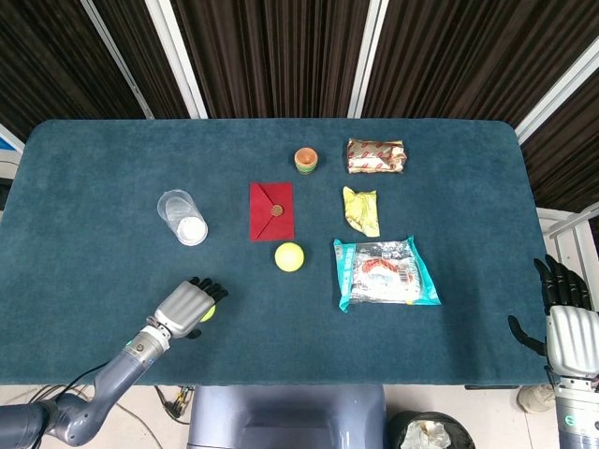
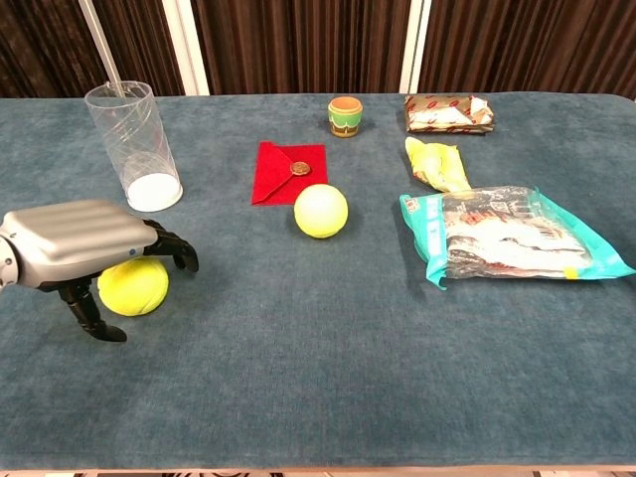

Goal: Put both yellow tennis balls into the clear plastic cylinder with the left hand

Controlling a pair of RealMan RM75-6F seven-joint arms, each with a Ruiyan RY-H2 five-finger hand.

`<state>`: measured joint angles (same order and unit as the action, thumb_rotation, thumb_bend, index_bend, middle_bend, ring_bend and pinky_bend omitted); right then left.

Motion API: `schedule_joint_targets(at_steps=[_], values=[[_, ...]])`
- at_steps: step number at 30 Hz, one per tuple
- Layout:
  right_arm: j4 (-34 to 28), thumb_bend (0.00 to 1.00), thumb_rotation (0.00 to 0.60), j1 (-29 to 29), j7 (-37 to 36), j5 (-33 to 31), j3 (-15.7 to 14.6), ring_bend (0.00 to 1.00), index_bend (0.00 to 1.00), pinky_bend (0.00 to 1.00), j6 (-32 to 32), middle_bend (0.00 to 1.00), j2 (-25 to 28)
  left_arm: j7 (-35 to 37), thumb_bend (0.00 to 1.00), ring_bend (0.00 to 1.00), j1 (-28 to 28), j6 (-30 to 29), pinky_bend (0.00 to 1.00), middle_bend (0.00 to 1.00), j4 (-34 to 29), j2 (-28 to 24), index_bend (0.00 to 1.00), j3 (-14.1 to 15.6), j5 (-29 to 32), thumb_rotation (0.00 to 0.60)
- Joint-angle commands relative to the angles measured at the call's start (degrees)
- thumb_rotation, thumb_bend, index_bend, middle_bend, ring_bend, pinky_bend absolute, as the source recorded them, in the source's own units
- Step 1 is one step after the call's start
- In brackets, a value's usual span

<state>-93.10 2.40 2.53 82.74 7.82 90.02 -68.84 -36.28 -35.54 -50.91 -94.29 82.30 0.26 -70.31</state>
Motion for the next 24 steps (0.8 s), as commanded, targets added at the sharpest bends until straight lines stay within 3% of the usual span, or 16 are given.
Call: schedule_joint_targets(at_steps=[1,12,19,24], values=[[0.0,0.34,0.600,0.0,0.1,-0.1,0.1,0.03,0.00,0.09,0.0,0.00,0.0,0.6,0.18,0.25,0.1,-0.6,0.35,0.31,0.8,0.3,0.29,0.3,-0.5,0.600],[0.2,0.34,0.600,0.0,0.1,-0.1,0.3,0.03,0.00,0.09,0.3,0.00,-0.5,2.8,0.31,0.38,0.1,-4.0,0.46,0.49,3.6,1.1,0.48,0.4,-4.6,0.600],[0.5,0.34,0.600,0.0,0.0,-0.4,0.5,0.03,0.00,0.09,0.4,0.00,-0.6,4.3,0.31,0.38,0.0,-6.4,0.47,0.49,1.6,-1.4,0.49,-1.3,-5.7,0.600],[0.4,0.34,0.600,0.0,0.4,-0.6,0.6,0.03,0.00,0.09,0.4,0.00,-0.7,4.6,0.31,0.38,-1.5,-7.3,0.47,0.48,-2.0,-5.0,0.49,-4.5,-5.7,0.600]])
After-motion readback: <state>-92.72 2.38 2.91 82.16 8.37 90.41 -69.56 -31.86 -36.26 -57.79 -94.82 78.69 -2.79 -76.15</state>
